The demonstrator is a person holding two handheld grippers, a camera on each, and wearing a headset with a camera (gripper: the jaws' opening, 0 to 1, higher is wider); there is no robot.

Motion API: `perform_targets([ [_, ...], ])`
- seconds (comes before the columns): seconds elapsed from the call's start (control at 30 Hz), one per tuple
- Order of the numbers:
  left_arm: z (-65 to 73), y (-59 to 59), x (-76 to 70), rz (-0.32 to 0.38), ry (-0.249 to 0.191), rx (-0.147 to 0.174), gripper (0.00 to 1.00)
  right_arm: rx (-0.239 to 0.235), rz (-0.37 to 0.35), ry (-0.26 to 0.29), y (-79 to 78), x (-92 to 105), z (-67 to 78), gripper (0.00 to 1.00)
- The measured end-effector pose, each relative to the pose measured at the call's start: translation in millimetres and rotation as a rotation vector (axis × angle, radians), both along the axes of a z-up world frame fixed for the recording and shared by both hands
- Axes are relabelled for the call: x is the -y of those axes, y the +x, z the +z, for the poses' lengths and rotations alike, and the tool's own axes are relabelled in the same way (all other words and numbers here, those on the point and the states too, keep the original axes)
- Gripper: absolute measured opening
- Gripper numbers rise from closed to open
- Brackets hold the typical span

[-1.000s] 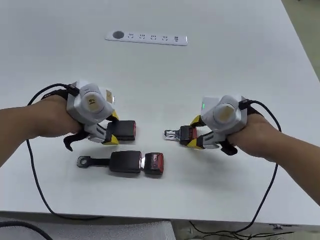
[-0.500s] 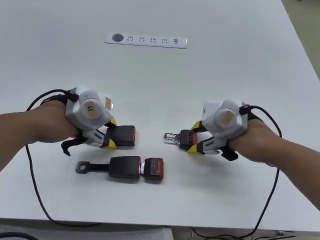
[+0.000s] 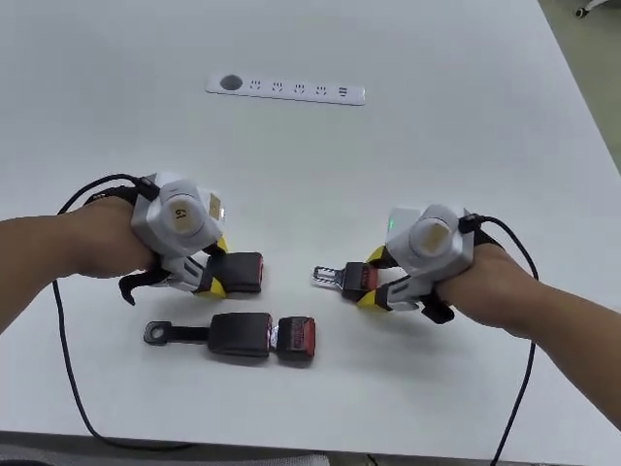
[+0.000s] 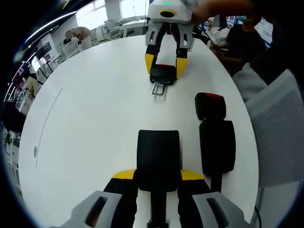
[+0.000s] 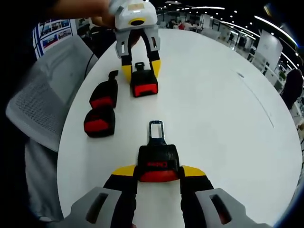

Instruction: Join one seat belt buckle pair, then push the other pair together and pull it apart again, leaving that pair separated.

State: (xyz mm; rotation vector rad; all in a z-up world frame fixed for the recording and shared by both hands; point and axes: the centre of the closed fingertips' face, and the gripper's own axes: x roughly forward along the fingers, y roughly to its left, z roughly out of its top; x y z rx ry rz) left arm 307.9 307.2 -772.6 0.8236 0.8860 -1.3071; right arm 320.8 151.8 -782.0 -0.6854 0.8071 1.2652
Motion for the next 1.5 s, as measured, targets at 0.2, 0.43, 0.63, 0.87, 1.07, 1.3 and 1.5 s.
perform_targets([
  [0.2,-2.6,2.8,-1.2,-0.009,0.008,0.004,0.32,0.006,0.026,0.011,-3.5,-24.5,-2.1,0.32],
  [0.43,-2.4,3.3,-0.8,0.000,-0.004,0.005,0.32,0.001,0.049,0.016,-5.3,-52.8,0.1,0.32],
  [0.63,-1.3,2.6,0.1,0.009,-0.011,0.008,0.32,0.011,0.060,0.013,-0.3,-63.7,-0.4,0.32],
  [0.87,-3.9,4.7,0.0,-0.015,0.013,-0.001,0.32,0.013,0.088,0.029,-4.2,-70.0,0.7,0.31],
  [1.07,-4.8,7.4,-1.6,-0.031,-0.014,0.010,0.32,-0.014,0.093,0.051,-3.6,-72.7,0.4,0.31],
  [1.3,-8.6,10.9,-3.1,-0.036,-0.024,-0.004,0.31,-0.022,0.081,0.049,-3.5,-77.3,0.9,0.30],
  [1.5,-9.5,10.3,-3.1,-0.044,-0.029,-0.002,0.31,-0.047,0.081,0.061,-4.4,-86.6,3.5,0.29],
])
